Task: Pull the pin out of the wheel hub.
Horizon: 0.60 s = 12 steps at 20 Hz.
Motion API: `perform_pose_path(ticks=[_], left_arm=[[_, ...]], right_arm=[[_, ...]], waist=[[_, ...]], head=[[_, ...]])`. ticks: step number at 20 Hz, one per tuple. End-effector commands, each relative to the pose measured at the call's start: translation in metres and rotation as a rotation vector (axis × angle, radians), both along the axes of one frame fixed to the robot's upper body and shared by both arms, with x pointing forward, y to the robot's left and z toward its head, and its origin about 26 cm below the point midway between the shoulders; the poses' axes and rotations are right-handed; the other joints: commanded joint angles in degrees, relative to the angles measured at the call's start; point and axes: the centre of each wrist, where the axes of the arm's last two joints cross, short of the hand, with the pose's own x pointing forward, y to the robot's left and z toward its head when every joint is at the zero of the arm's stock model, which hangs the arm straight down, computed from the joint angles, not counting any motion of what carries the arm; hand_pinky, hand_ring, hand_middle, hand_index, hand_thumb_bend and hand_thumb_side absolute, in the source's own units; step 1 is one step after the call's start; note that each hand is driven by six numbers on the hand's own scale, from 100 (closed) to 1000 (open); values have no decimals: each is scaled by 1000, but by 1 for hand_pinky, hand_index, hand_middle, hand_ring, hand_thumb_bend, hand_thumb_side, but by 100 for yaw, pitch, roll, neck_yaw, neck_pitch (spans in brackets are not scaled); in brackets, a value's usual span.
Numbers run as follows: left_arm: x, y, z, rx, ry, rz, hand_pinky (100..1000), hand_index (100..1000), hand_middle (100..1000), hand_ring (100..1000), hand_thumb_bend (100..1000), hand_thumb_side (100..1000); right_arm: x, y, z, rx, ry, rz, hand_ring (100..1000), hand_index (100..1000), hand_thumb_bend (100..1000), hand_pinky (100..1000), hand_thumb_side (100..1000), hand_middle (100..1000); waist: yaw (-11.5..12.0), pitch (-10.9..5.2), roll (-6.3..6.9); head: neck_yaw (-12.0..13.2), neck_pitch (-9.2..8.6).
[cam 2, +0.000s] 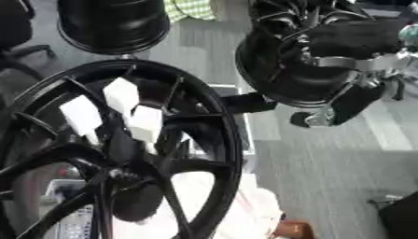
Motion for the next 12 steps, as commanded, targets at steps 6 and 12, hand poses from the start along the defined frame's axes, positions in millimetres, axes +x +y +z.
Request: perform_pose_path(ticks=[6,12], left_arm=[[5,0,15,49,-36,-31,771,795,774,759,123,896],[8,-4,22,63,-58,-47,771,795,775,760,120,901]], right_arm=[[3,25,13,-7,-27,136,858,808,409,915,251,761],[5,41,18,-9,-62,203,860,809,411,916,241,761]], waist=[[100,26,-22],[184,196,-86]], head=[[-106,-197],[-186,-366]])
